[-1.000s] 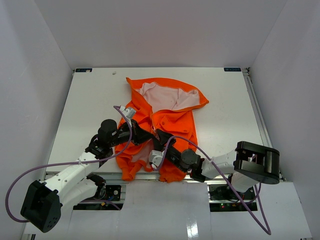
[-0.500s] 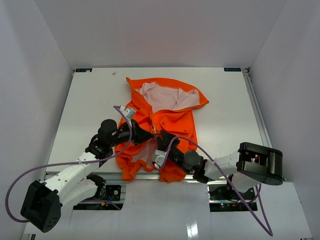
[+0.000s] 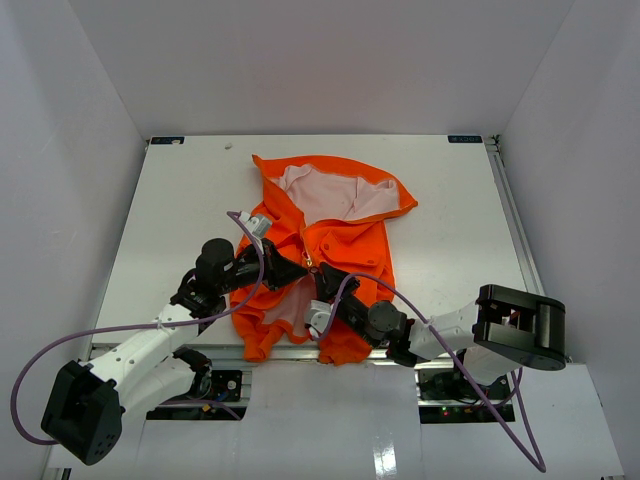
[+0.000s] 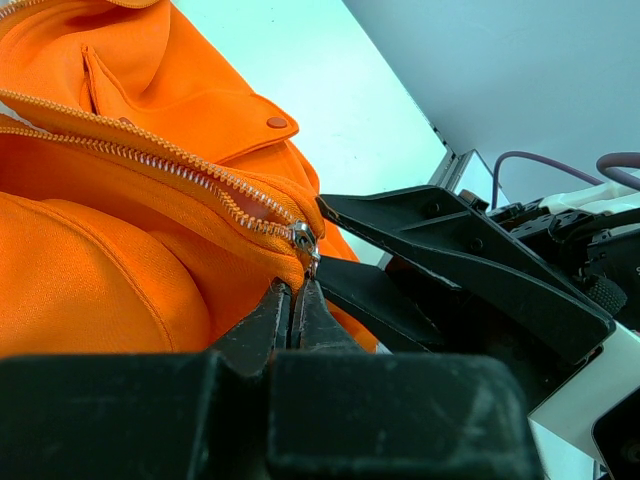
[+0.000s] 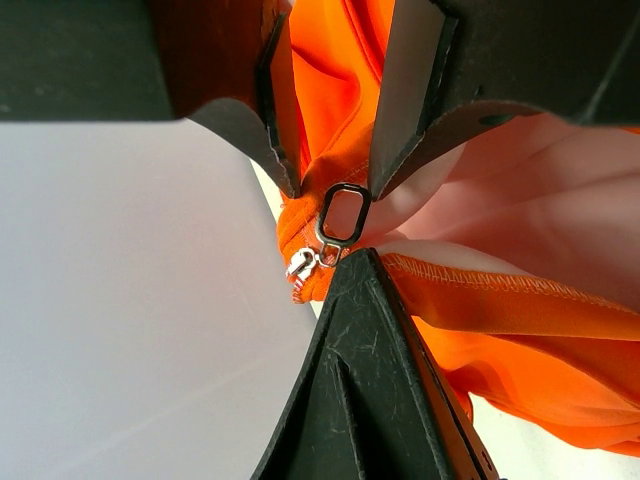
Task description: Zip up the jacket
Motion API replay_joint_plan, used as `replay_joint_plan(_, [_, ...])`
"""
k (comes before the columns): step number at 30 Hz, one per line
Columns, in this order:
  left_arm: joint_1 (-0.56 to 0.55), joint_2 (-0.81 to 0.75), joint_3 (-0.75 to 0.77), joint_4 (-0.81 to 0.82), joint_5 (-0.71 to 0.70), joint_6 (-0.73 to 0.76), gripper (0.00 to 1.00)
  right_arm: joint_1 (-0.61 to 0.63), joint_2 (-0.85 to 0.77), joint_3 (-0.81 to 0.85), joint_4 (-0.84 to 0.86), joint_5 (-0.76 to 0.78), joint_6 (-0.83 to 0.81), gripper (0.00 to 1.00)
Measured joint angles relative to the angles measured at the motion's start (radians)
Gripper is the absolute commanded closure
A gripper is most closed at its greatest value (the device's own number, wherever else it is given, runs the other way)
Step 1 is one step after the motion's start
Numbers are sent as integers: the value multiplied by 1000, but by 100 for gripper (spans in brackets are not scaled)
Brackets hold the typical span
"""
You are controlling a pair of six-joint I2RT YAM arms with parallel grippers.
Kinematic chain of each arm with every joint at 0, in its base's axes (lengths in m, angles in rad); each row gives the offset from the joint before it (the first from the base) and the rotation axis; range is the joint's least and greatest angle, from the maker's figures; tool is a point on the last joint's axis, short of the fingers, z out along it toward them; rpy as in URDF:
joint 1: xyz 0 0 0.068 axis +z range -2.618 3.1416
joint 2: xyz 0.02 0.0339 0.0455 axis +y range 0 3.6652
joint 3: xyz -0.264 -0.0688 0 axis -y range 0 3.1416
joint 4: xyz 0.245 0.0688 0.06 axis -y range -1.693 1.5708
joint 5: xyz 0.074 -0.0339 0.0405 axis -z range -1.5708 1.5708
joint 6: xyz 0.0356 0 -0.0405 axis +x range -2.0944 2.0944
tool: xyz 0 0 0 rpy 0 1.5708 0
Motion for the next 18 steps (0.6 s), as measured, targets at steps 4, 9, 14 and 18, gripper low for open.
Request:
replay_joint_plan(4, [0,0,0,0,0,0,100,0,0,0,0,-9,0,60])
replay_joint_plan(9, [0,0,0,0,0,0,100,0,0,3,0,-17,-1,60])
replay_joint_plan(14, [0,0,0,0,0,0,100,2,-2,9,0,-21,-1,61])
replay_joint_plan(18, [0,0,0,0,0,0,100,2,-2,9,0,-24,-5,61])
